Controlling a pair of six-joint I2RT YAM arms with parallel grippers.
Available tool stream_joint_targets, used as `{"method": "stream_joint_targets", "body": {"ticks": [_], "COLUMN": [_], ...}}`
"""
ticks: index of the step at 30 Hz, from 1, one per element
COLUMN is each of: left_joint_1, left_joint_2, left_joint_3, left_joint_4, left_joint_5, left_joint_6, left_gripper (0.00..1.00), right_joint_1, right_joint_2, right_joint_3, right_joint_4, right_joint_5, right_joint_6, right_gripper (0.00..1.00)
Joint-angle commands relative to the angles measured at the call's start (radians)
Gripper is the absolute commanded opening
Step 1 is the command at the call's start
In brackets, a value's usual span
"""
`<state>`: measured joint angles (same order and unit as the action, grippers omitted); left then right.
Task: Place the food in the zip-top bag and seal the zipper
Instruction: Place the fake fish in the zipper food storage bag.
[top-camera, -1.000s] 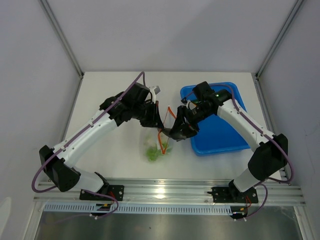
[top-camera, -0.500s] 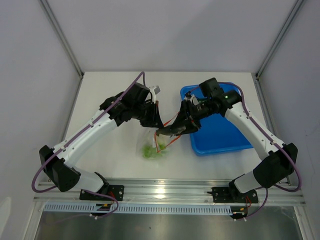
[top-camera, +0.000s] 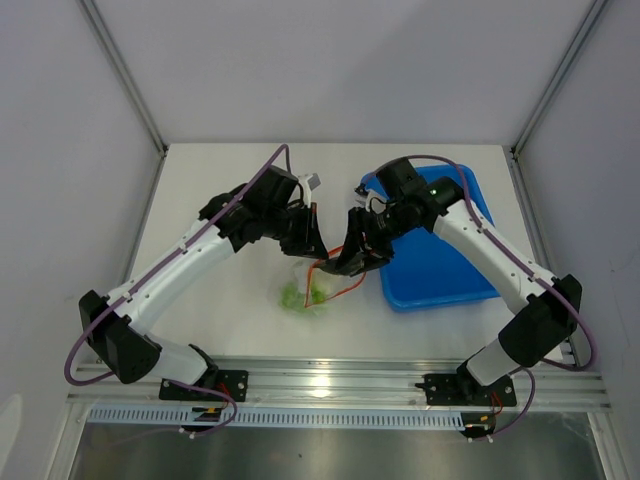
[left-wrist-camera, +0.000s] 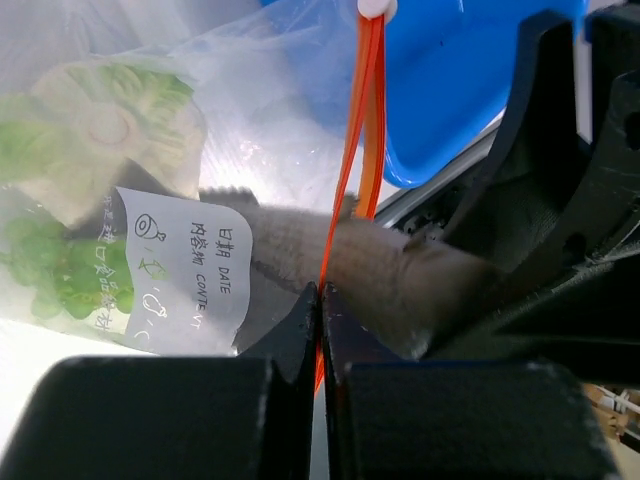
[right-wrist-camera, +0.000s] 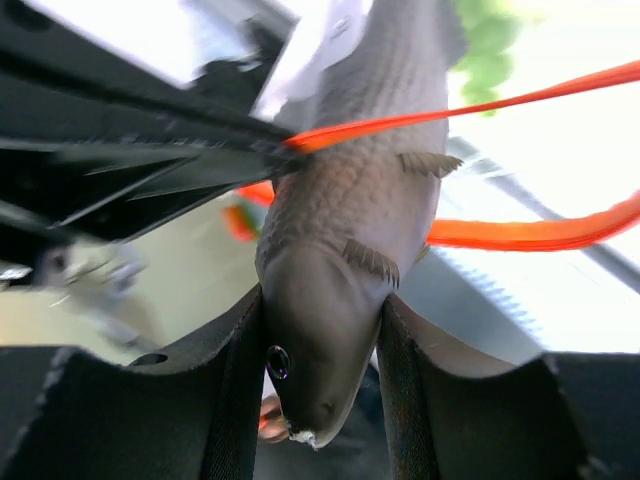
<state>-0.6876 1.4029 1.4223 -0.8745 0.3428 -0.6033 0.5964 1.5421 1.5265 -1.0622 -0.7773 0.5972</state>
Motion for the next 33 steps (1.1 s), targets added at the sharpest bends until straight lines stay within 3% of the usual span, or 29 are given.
{"method": "stream_joint_targets", "body": {"ticks": [1, 7, 13, 29, 33], "left_joint_1": [0.008, 0.017, 0.019, 0.059, 0.092], "left_joint_2": [-0.013, -0.005, -0.008, -0.030, -0.050], "left_joint_3": [-0.006, -0.016, -0.019, -0.086, -0.134], "left_joint_4": [0.019, 0.017, 0.026, 0.080, 0.114], "left_joint_5": [0.068, 0.071, 0.093, 0.160, 0.182], "left_joint_6": [-0.023, -0.019, -0.026, -0.065, -0.093], "left_gripper": [0.01, 0.01, 0.01, 0.01, 0.01], "right_joint_1": [0.028, 0.068, 0.094, 0.151, 0.158], "right_joint_2": [0.007, -0.005, 0.033, 0.164, 0.187], "right_joint_3": [0.121, 0.152, 0.123, 0.060, 0.069], "right_joint_4": [-0.117, -0.191, -0.148, 0.074, 0.070], "right_joint_5": [0.258, 0.490, 0.569, 0.576, 0.517], "right_joint_6": [-0.134, -0.135, -0.135, -0.152, -0.166], "right_gripper": [0.00, 0.00, 0.00, 0.02, 0.18]}}
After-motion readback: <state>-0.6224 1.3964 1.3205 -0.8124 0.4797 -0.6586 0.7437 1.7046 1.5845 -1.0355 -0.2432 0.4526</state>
